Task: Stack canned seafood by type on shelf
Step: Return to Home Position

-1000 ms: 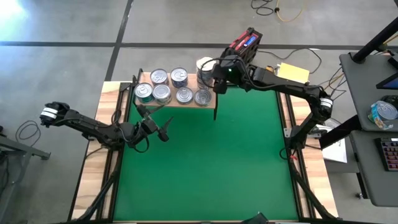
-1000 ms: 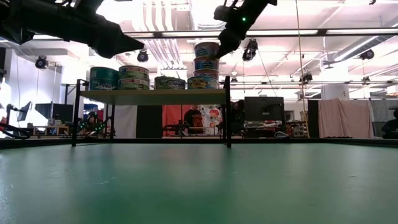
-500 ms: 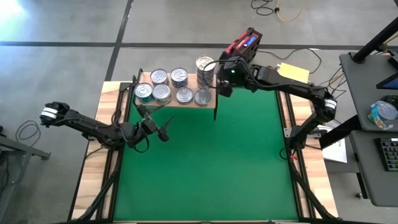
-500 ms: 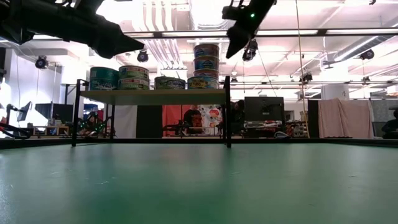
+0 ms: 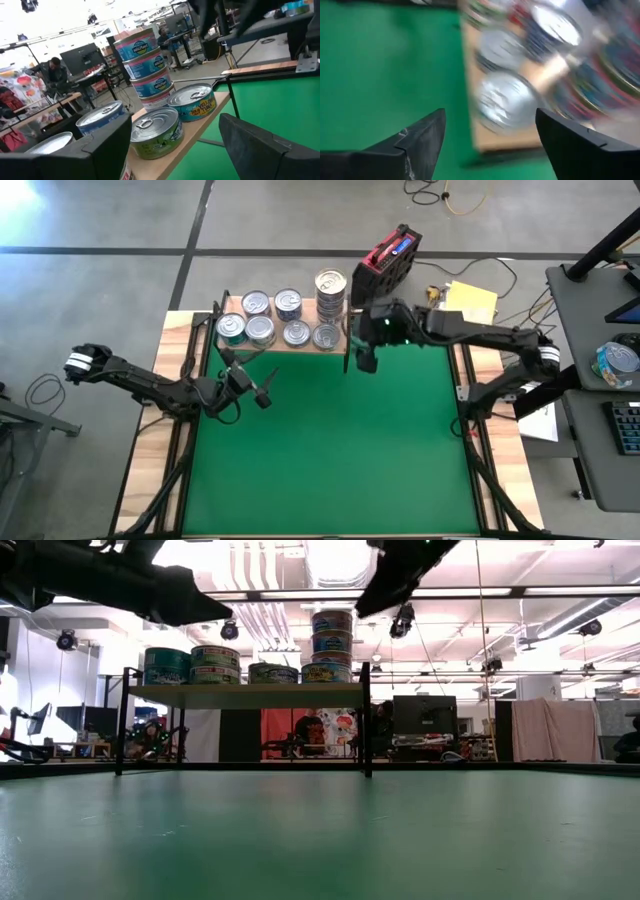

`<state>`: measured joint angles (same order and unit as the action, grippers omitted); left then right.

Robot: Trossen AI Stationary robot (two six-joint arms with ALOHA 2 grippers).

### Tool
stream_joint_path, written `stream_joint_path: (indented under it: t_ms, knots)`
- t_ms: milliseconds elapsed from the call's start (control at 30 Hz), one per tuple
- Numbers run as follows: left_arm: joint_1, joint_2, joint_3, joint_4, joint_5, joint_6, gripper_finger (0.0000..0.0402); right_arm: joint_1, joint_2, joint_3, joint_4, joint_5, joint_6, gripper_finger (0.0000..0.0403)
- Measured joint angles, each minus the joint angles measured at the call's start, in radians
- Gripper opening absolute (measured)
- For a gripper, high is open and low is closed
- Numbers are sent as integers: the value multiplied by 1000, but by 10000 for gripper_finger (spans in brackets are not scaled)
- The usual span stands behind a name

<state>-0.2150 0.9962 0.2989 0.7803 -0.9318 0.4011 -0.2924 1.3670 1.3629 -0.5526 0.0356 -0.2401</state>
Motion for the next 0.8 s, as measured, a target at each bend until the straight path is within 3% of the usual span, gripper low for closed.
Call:
stream_joint_path:
  t_ms: [133, 267, 300, 433, 500, 667, 800]
  knots:
    - [0, 0, 0, -4, 0, -35, 283, 53, -51, -131, 212, -150, -44, 289]
    - [-1, 11, 0, -53, 35, -268, 283, 92, -88, -247, 394, -285, -84, 279]
    - [0, 16, 0, -62, 101, -279, 283, 101, -96, -273, 431, -303, -91, 278]
    - [-5, 24, 0, -40, 569, -264, 283, 135, -125, -404, 598, -363, -97, 271]
    - [-12, 5, 2, -6, 685, -265, 283, 146, -136, -484, 704, -376, -75, 268]
    - [-35, -118, 1, -148, 656, -265, 283, 148, -179, -666, 947, -377, -41, 262]
    - [-47, -280, 1, -292, 652, -248, 283, 149, -263, -762, 1009, -377, -33, 259]
